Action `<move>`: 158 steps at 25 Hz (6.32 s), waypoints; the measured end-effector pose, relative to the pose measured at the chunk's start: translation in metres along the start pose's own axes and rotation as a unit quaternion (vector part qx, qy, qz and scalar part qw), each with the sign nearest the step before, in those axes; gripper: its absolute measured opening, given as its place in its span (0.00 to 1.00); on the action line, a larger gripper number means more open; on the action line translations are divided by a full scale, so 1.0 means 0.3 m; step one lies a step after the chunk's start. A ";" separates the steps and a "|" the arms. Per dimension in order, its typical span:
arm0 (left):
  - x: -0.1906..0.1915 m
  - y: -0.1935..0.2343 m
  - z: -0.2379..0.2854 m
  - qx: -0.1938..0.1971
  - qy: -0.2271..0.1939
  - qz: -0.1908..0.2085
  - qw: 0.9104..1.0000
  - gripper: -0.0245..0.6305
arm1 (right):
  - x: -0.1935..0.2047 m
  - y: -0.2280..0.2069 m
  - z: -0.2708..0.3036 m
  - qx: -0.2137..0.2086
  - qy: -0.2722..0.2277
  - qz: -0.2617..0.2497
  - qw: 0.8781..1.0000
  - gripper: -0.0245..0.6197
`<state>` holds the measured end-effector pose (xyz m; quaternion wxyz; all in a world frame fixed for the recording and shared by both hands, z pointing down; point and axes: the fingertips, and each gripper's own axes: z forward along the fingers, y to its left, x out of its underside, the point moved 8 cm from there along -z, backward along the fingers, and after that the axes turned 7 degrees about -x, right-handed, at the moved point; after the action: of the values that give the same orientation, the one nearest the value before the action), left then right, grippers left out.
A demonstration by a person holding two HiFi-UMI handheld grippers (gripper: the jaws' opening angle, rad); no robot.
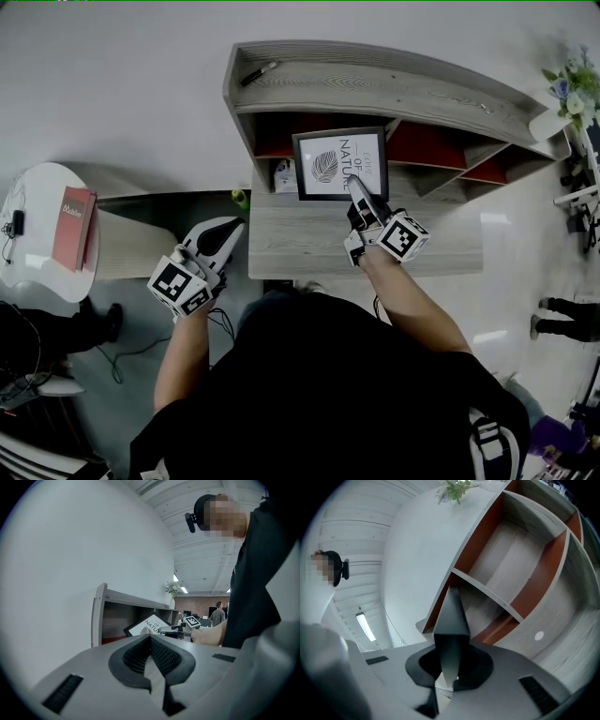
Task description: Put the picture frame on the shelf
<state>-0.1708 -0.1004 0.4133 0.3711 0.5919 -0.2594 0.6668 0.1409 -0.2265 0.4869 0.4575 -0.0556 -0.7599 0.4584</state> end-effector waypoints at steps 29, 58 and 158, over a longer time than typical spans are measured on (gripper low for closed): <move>0.011 0.151 -0.003 0.014 0.003 -0.016 1.000 0.07 | 0.046 -0.080 0.160 0.041 -0.038 0.129 0.990 0.08; 0.028 0.223 -0.014 0.010 0.004 -0.028 1.000 0.07 | 0.067 -0.173 0.281 0.083 -0.055 0.266 0.959 0.08; 0.046 0.335 0.057 0.055 -0.017 -0.084 0.995 0.07 | 0.069 -0.328 0.423 0.206 0.046 0.365 0.907 0.70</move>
<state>-0.2416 -0.1705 0.4389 0.3884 0.6426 -0.1782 0.6360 0.0673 -0.3543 0.5532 0.2940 -0.2551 -0.5532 0.7365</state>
